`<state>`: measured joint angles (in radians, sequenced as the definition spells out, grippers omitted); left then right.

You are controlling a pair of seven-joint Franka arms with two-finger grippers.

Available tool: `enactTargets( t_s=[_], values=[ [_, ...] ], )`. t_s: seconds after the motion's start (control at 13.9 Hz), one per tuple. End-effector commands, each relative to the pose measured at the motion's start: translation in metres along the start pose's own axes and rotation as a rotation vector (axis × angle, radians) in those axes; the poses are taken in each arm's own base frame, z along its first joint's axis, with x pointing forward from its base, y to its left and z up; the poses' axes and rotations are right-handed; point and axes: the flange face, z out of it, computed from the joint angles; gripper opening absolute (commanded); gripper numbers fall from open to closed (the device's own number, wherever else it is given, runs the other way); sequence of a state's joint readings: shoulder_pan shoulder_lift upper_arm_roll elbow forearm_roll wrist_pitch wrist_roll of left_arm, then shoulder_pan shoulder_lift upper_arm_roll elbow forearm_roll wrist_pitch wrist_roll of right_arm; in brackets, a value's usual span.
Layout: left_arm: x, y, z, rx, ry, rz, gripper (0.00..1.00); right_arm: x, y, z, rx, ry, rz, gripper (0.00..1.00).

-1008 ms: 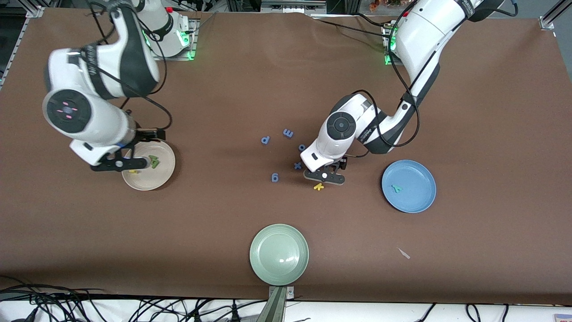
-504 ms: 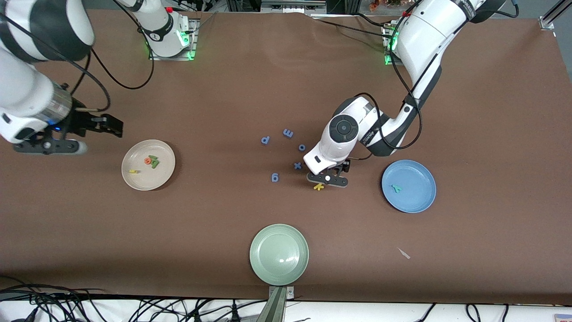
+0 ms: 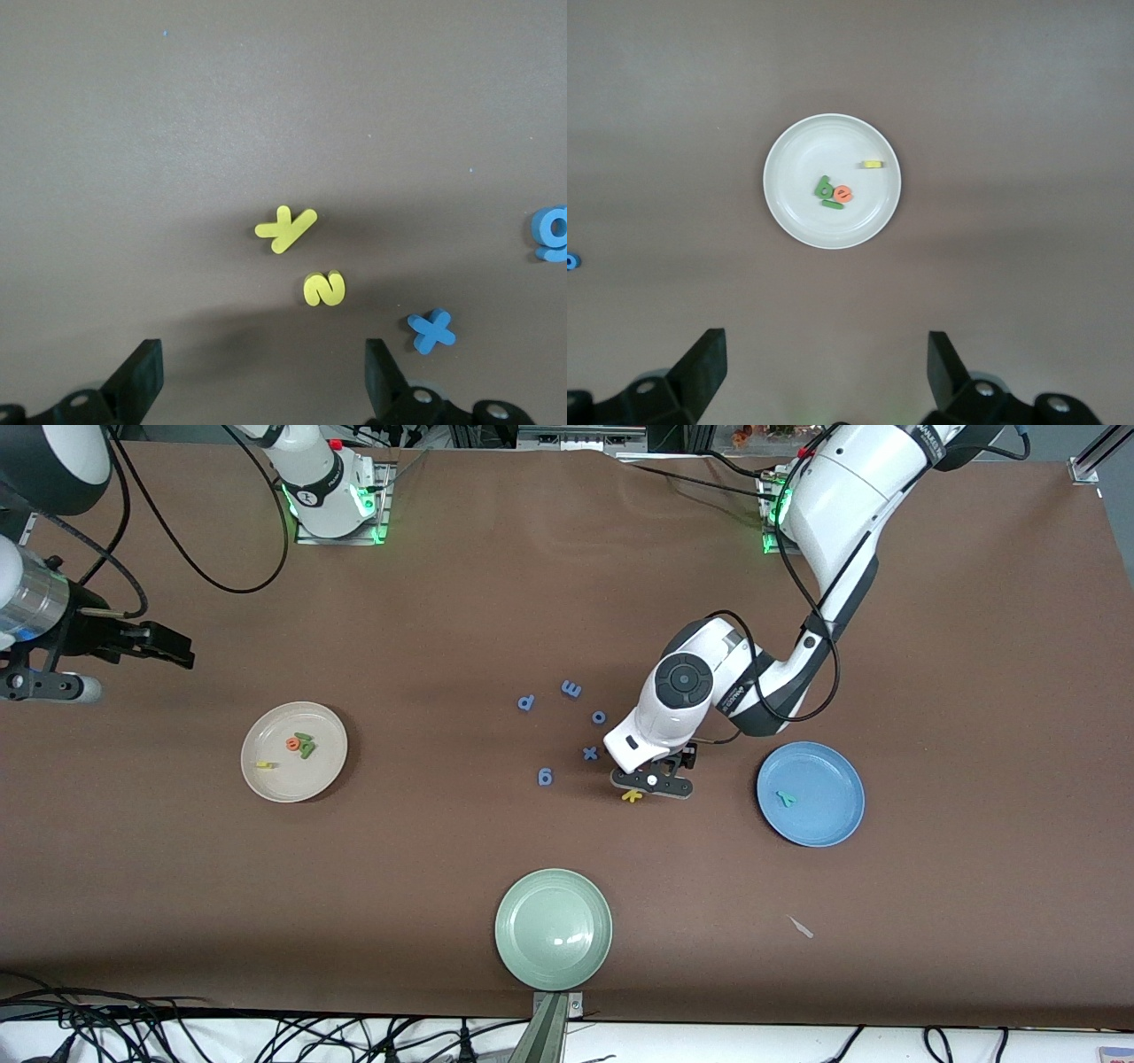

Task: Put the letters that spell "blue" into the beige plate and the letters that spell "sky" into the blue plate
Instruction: 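Lower the left gripper onto the yellow letter z and grasp it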

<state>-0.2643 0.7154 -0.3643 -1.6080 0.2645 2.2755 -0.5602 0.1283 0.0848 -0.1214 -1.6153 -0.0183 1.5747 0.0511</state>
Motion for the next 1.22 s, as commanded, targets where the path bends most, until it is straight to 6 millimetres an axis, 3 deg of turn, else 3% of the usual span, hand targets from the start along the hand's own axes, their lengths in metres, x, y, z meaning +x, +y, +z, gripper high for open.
enactTargets(
  t_s=[0.0,0.5,0.72,1.01,1.15],
  values=[
    [0.004,-0.005,-0.005,0.025,0.02,0.002,1.0,-0.008,0.008,-0.007,0.013,0.028,-0.027,1.0],
    [0.003,-0.001,-0.002,0.022,0.019,-0.007,1.0,0.005,0.002,0.007,0.011,0.051,-0.069,1.0],
    [0.003,0.003,0.008,0.008,0.019,-0.011,1.0,0.006,0.001,0.006,0.011,0.056,-0.07,1.0],
    [0.002,0.005,0.038,-0.017,0.027,-0.011,1.0,0.006,-0.001,0.005,0.011,0.057,-0.063,1.0],
    [0.001,0.006,0.04,-0.008,0.03,0.001,1.0,0.006,-0.001,0.005,0.011,0.062,-0.063,1.0]
  ],
)
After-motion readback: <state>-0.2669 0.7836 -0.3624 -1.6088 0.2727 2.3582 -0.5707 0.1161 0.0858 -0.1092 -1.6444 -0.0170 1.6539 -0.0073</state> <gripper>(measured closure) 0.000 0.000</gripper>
